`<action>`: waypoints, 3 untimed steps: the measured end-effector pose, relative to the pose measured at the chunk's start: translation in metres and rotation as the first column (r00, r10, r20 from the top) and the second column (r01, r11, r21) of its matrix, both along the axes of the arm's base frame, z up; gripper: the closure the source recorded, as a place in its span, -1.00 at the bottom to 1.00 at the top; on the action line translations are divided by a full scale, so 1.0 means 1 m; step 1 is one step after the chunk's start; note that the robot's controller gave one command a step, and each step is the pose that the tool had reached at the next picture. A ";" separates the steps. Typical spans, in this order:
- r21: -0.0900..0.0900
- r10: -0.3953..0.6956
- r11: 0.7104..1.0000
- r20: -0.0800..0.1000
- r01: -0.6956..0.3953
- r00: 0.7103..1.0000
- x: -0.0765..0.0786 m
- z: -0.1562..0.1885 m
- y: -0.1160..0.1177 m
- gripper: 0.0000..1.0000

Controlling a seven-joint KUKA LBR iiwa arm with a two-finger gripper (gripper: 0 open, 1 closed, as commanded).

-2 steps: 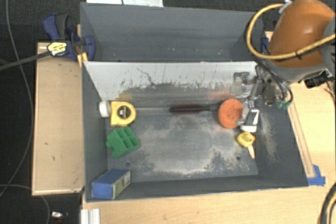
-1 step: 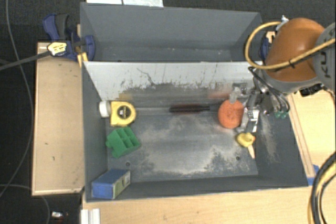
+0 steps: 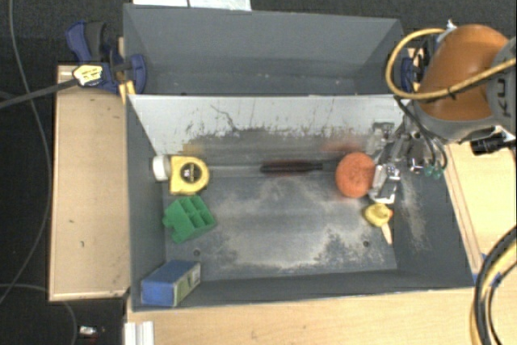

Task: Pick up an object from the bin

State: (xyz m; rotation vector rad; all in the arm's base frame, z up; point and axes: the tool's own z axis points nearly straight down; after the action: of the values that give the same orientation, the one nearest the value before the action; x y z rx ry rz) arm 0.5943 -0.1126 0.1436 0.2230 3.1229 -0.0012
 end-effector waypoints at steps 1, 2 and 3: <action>0.001 0.056 0.998 -0.005 -0.056 0.998 -0.003 0.002 0.004 -1.00; 0.004 -0.284 0.959 0.001 0.284 0.959 -0.001 -0.056 0.012 -1.00; -0.005 -0.130 0.991 0.016 0.130 0.991 0.002 -0.068 0.024 1.00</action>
Offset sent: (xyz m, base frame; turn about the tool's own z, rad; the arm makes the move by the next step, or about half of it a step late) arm -0.0027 0.0157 -0.0736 0.3215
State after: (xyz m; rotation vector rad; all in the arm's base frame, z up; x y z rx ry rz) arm 0.5960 -0.0884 0.0760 0.4239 3.0854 -0.0099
